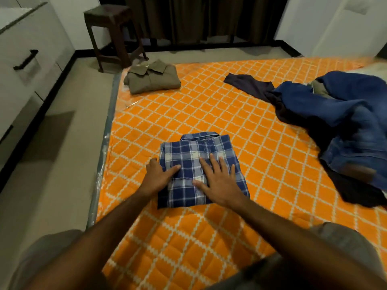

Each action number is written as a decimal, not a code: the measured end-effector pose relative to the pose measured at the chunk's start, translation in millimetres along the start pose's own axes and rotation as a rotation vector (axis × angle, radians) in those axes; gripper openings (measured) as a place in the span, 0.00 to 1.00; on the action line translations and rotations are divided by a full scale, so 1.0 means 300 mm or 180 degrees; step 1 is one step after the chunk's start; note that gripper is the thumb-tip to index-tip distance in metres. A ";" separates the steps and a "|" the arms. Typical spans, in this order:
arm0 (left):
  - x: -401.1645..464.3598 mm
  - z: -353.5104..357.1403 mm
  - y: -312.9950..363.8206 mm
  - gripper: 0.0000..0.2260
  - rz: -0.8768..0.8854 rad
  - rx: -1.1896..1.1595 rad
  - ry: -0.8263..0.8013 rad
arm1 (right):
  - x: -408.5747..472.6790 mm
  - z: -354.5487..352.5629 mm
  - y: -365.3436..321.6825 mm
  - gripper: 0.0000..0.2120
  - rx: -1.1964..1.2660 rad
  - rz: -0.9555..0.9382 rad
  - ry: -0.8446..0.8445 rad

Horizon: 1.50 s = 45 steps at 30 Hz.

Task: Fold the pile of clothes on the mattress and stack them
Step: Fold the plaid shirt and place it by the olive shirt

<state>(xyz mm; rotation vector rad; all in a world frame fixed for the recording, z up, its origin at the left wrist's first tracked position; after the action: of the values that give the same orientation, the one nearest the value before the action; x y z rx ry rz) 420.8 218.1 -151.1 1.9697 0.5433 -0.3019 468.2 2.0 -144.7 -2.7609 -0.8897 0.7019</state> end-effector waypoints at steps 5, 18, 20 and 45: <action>0.022 0.090 -0.015 0.40 -0.0160 -0.1188 -0.0550 | 0.047 0.102 -0.005 0.38 0.0084 0.0143 0.0250; -0.167 -0.151 0.547 0.25 0.1050 -0.0121 -0.0148 | -0.060 -0.269 -0.293 0.24 0.3909 -0.1375 0.0180; -0.177 -0.167 0.639 0.24 0.1026 0.0608 -0.0173 | -0.084 -0.294 -0.325 0.26 0.4922 -0.1367 -0.0096; -0.107 -0.076 -0.060 0.29 0.0008 -0.1003 0.0017 | 0.014 -0.150 0.191 0.30 0.1571 0.0815 0.0613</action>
<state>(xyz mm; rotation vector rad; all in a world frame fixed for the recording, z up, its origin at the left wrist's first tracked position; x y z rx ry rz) 383.5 237.4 -141.0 1.6664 0.5557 -0.1958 521.8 -42.2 -123.1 -2.4531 -0.2752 0.5819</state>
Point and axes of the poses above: each hand's wrist, its own x-axis towards the middle knuckle, its own z-axis out of the palm, y = z × x, the point moved 6 cm from there along x, towards the middle knuckle, and after that the axes turned 13 degrees about -y, right-handed, at the moved point
